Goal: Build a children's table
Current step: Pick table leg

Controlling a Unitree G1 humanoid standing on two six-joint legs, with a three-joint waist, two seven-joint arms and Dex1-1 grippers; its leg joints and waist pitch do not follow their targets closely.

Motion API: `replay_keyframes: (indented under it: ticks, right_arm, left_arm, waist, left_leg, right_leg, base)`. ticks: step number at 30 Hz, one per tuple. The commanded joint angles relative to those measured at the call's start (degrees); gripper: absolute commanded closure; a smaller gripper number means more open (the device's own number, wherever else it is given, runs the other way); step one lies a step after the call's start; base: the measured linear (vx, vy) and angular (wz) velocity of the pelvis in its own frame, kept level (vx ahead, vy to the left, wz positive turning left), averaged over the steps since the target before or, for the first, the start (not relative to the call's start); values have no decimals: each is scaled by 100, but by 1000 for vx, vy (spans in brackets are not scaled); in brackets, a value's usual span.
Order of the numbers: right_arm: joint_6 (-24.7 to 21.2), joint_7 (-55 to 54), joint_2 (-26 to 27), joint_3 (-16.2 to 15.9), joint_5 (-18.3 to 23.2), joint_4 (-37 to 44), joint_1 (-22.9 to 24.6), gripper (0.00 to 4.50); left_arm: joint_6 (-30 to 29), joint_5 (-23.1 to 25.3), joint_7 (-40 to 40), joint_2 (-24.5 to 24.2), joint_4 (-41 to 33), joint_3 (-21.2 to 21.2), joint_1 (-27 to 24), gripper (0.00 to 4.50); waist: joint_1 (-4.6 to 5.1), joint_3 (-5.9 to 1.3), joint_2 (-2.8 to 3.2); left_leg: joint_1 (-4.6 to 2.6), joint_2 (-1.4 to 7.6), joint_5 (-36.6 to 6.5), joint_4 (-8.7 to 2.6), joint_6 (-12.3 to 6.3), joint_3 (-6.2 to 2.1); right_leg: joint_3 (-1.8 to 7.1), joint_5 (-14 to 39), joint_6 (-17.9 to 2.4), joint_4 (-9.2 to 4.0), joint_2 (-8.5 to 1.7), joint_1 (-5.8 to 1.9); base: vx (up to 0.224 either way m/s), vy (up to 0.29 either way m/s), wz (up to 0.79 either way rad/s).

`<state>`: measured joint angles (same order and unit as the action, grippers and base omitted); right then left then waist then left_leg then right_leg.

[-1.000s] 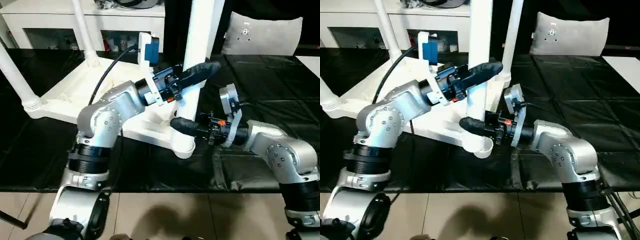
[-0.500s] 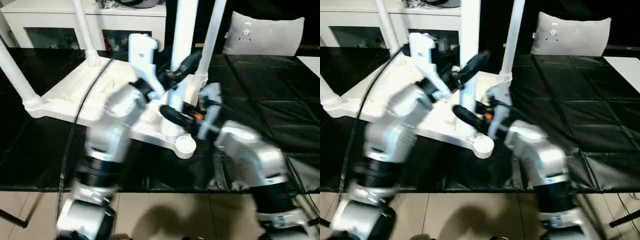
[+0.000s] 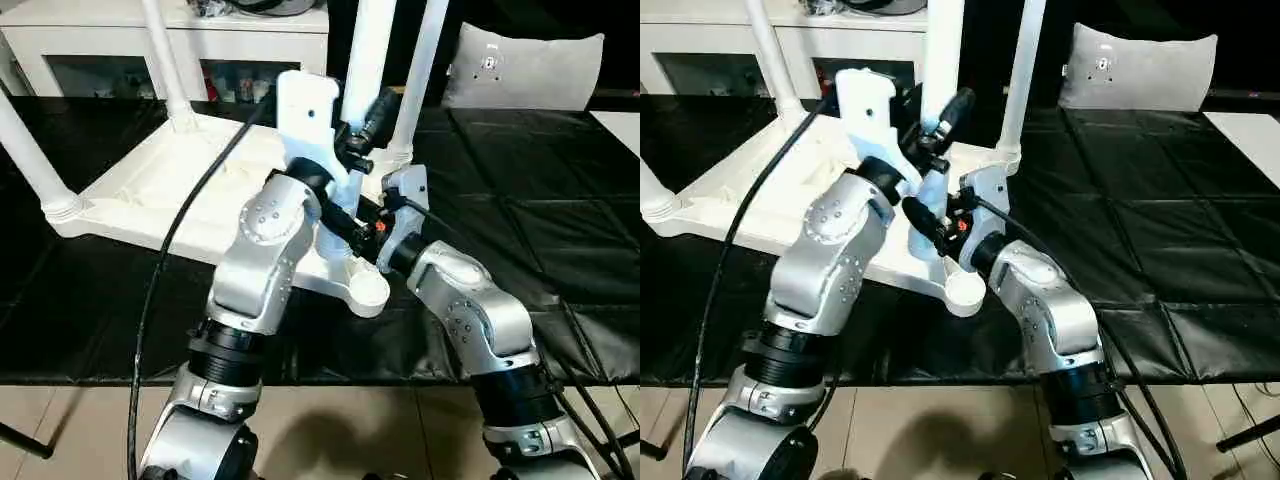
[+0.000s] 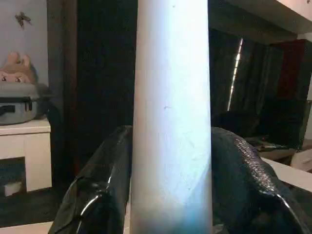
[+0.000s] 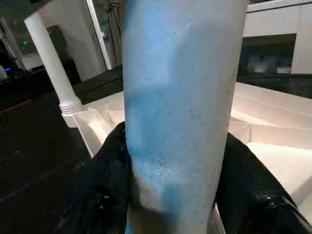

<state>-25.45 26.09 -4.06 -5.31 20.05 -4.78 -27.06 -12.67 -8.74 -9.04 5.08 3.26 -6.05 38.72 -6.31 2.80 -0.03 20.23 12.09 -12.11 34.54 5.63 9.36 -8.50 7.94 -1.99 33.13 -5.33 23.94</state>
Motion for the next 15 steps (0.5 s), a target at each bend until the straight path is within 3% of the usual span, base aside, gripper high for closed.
replay_keyframes:
  ticks: [1, 5, 8, 10, 15]
  right_arm:
    - [91, -51, 7, 19, -61, -9, -135, 259]
    - [19, 33, 72, 96, 92, -25, -154, 259]
    - [-72, 90, 84, 142, 190, 10, -159, 187]
    - [-159, 167, 75, 247, 359, 74, -133, 180]
    - [-188, 567, -289, 173, 344, 290, -58, 144]
  left_arm:
    - [7, 55, 73, 28, 43, -19, -20, 229]
    - [-37, 5, 87, 72, 90, 57, -11, 259]
    - [-57, -21, 97, 87, 111, 98, -3, 271]
    - [-140, -129, 62, 70, 178, 188, 22, 271]
    - [-425, -603, -220, -45, 372, 523, 202, 273]
  waist:
    - [7, -441, -39]
    - [9, -444, -44]
    - [13, -442, -37]
    - [17, -442, -5]
    - [-3, -438, -15]
  left_leg:
    - [57, 75, -421, -361, -251, 5]
    - [59, 75, -393, -357, -268, 9]
    - [53, 84, -397, -360, -290, 4]
    - [45, 83, -422, -359, -292, 8]
    - [52, 62, -427, -353, -312, 11]
  right_leg:
    - [318, 1811, -145, -387, -303, -420]
    - [325, 1749, -188, -378, -305, -423]
    - [325, 1731, -221, -378, -304, -421]
    - [327, 1685, -261, -384, -301, -417]
    - [318, 1741, -216, -395, -293, -430]
  base:
    - [0, 0, 0]
    - [0, 0, 0]
    - [0, 0, 0]
    - [0, 0, 0]
    - [0, 0, 0]
